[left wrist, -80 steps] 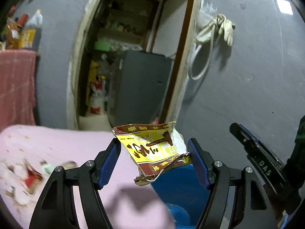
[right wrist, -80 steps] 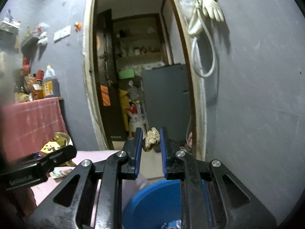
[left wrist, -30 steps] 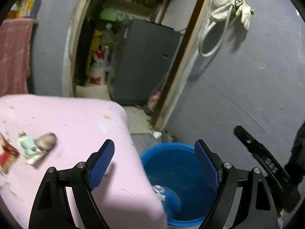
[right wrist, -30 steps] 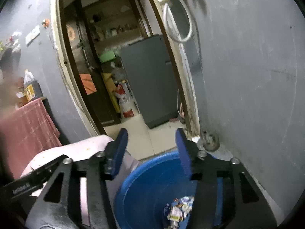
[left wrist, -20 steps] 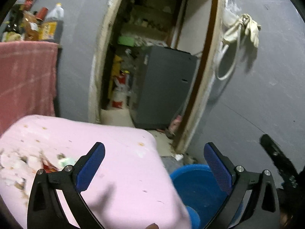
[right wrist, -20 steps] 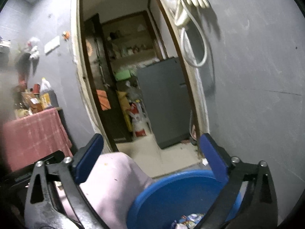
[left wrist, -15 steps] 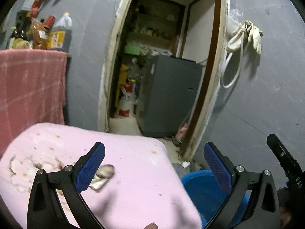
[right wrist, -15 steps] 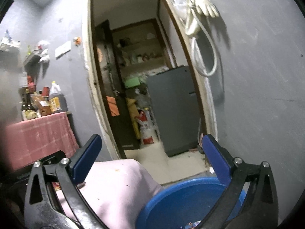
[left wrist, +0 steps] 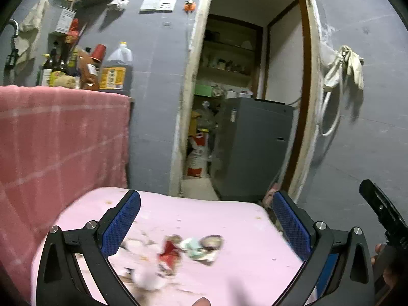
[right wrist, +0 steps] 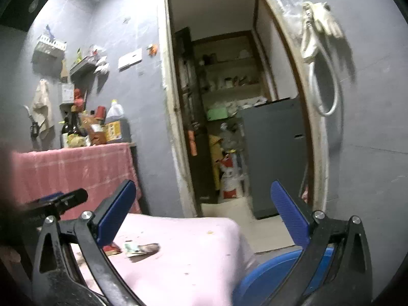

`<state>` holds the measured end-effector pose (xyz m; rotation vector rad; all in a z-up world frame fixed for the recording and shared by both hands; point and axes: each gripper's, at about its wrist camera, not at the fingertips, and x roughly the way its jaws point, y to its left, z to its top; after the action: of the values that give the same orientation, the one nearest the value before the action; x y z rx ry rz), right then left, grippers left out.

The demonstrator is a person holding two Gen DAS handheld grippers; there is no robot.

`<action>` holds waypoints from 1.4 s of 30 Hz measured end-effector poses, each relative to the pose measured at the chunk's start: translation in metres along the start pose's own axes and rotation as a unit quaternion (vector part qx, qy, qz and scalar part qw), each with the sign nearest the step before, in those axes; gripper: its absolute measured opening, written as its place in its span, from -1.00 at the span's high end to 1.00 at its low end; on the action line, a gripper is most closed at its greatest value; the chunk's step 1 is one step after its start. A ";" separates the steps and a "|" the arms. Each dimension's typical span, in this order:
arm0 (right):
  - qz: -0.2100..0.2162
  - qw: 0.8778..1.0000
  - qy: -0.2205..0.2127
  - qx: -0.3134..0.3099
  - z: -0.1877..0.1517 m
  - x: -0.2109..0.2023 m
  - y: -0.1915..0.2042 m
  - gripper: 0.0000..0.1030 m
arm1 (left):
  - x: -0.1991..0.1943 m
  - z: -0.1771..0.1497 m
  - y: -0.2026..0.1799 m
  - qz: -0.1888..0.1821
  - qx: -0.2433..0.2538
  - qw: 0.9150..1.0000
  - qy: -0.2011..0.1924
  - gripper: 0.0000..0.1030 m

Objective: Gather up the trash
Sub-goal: 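Return both tools over the table toward the remaining trash, then grasp the red foil wrapper with the left tool while the right tool grasps the purple-rimmed peel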

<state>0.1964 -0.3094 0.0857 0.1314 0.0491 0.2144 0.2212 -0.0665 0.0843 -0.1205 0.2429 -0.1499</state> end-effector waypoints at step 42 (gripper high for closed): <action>0.092 0.932 0.343 -0.075 -0.098 0.166 0.072 -0.12 | 0.074 -0.066 0.066 -0.061 -0.055 0.963 0.257 0.21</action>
<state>0.3374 -0.1916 -0.0075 -0.0994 0.7204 0.4434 0.2843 -0.0205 -0.0054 -0.2070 0.7637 -0.2913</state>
